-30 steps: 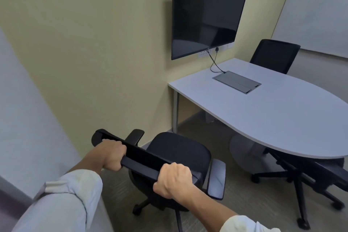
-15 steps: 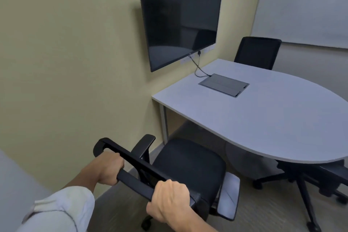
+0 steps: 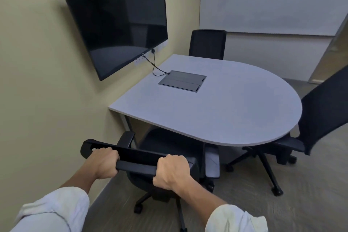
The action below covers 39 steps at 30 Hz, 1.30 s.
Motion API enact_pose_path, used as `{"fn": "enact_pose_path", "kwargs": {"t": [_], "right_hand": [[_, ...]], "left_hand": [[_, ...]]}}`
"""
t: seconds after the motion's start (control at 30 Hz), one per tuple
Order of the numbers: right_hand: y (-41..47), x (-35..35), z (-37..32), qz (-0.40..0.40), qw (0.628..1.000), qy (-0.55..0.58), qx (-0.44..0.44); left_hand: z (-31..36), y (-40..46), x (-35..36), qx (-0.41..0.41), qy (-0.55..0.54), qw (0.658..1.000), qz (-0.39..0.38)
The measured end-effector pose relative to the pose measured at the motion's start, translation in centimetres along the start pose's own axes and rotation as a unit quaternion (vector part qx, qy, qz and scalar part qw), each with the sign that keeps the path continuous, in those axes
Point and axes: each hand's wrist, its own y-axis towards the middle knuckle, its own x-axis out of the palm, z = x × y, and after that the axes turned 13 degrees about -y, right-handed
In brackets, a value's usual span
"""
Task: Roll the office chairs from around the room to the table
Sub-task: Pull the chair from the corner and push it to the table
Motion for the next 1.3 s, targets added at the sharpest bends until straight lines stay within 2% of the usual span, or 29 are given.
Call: {"fn": "enact_pose_path", "kwargs": {"t": [0.4, 0.8, 1.13, 1.3], "right_hand": [[9.6, -0.2, 1.2, 0.007, 0.999, -0.009, 0.053], [20.2, 0.2, 0.8, 0.021, 0.994, -0.008, 0.103], [28.1, -0.2, 0.6, 0.023, 0.994, -0.013, 0.109], [29.0, -0.3, 0.2, 0.026, 0.995, -0.025, 0.098]], "left_hand": [[-4.3, 10.6, -2.3, 0.068, -0.011, 0.997, 0.027], [-10.1, 20.6, -4.6, 0.093, 0.011, 0.995, 0.03], [-14.8, 27.4, -5.9, 0.092, 0.022, 0.995, 0.036], [-16.1, 27.8, -5.6, 0.103, 0.023, 0.993, 0.049]]}}
